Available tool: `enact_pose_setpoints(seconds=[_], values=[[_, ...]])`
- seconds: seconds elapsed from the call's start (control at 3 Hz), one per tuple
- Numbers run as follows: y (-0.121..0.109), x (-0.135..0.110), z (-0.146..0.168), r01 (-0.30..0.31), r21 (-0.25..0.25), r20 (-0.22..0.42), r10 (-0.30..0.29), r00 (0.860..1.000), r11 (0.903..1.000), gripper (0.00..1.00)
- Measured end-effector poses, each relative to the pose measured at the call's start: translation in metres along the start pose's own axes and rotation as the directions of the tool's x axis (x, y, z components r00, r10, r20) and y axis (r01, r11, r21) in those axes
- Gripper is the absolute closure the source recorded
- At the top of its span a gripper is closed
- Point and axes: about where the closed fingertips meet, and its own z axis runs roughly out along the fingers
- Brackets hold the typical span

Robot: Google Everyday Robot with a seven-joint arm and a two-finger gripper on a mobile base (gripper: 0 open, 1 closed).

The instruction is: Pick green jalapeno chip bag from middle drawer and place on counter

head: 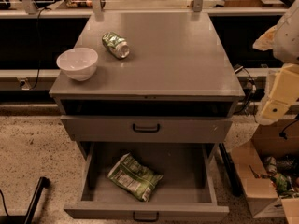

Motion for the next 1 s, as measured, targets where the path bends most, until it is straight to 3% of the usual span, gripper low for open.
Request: enact_pose_setpoints(seconds=[0.33,0.67,1.0], values=[[0.000,0.000,0.000,0.000,0.000,0.000,0.000,1.000,1.0000,0.00],[0.018,-0.032,0.038,0.065,-0.104,0.082,-0.057,0.995,0.9925,0.00],[0.072,-0.108,0.082,0.155,-0.199,0.230,-0.108,0.967,0.9676,0.00]])
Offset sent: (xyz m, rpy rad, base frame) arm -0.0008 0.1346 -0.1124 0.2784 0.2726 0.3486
